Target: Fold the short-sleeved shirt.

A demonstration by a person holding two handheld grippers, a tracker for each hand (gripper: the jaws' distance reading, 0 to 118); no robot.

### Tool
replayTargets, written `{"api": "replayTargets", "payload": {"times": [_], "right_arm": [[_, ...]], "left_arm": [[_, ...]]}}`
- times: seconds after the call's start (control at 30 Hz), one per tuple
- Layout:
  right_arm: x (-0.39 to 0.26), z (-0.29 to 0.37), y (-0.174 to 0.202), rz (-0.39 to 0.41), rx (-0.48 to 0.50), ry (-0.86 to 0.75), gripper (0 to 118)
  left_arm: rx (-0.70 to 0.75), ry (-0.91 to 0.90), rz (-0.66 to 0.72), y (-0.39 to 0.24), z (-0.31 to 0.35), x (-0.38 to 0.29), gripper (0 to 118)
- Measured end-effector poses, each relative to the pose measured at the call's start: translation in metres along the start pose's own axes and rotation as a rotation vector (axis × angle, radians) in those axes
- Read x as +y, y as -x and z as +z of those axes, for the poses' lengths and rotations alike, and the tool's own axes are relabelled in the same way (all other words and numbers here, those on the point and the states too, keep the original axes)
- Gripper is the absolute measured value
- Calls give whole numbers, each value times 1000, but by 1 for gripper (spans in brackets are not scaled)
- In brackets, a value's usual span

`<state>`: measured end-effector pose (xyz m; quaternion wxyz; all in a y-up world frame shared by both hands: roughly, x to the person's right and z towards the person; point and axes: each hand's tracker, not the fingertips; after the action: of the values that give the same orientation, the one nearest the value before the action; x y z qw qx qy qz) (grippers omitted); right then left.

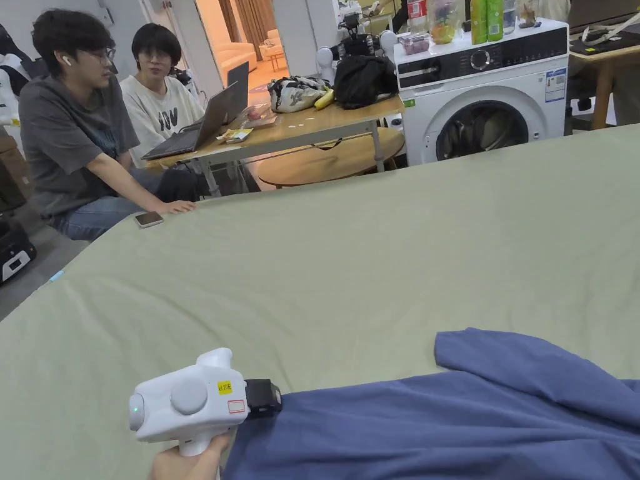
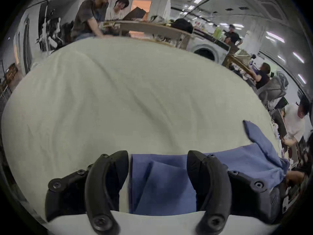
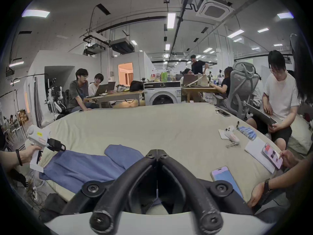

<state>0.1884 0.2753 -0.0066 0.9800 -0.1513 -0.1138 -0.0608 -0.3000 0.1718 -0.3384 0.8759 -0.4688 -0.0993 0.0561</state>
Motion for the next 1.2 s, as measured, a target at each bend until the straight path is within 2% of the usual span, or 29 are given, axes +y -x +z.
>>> {"api": "replayTargets", "payload": {"times": [0.03, 0.2, 0.33, 0.37, 0.4, 0.43, 0.47, 0.5, 0.53, 0.57, 0.7, 0.77, 0.83, 0.87, 0.9, 0.97, 1.03, 1.07, 1.13, 1.2], "right_arm": [[-2, 0, -2, -5, -4, 6, 0], [-13, 1, -9, -29, -20, 42, 0], [-30, -3, -27, -170, -78, 119, 0], [-35, -7, -33, -199, -113, 151, 2], [-40, -12, -38, -223, -135, 181, 18], [-44, -17, -43, -248, -141, 209, 58], [-50, -22, -50, -288, -138, 250, 76], [-54, -28, -55, -324, -131, 275, 84], [-57, -31, -60, -359, -126, 272, 84], [-60, -35, -64, -415, -145, 267, 92], [-76, -55, -80, -606, -150, 315, 90], [-84, -67, -85, -666, -133, 346, 90], [-90, -80, -85, -632, -122, 367, 89], [-94, -84, -81, -589, -118, 388, 86], [-94, -87, -76, -519, -140, 398, 75], [-92, -89, -66, -391, -186, 405, 38], [-92, -89, -69, -475, -98, 400, 7], [-90, -87, -70, -518, -110, 391, 4], [-84, -77, -69, -487, -122, 359, 4], [-69, -61, -66, -444, -114, 298, 3]], "left_arm": [[35, -8, -23, -3, -2, 0, 55], [62, -13, -106, -14, -4, 1, 31], [39, -9, -118, -21, -3, 1, 3], [45, -14, -125, -30, 4, -6, 2], [57, -13, -151, -34, 3, -8, 2], [75, -11, -184, -38, 2, -9, 2], [75, -10, -185, -39, 1, -9, 2], [75, -7, -182, -38, 3, -9, 2], [70, -3, -170, -37, 3, -9, 2], [61, 0, -151, -35, 3, -10, 2], [51, -5, -149, -33, 5, -12, 2], [56, -9, -161, -33, 3, -11, 2], [60, -11, -167, -34, 3, -12, 2], [61, -12, -168, -34, 4, -12, 2], [61, -13, -169, -32, 2, -11, 2], [59, -16, -166, -32, 3, -12, 2], [57, -20, -162, -31, 3, -11, 2], [53, -15, -161, -31, 6, -10, 2], [31, -37, -150, -29, 19, -8, 2], [-40, -153, -104, -25, 46, -7, 2]]}}
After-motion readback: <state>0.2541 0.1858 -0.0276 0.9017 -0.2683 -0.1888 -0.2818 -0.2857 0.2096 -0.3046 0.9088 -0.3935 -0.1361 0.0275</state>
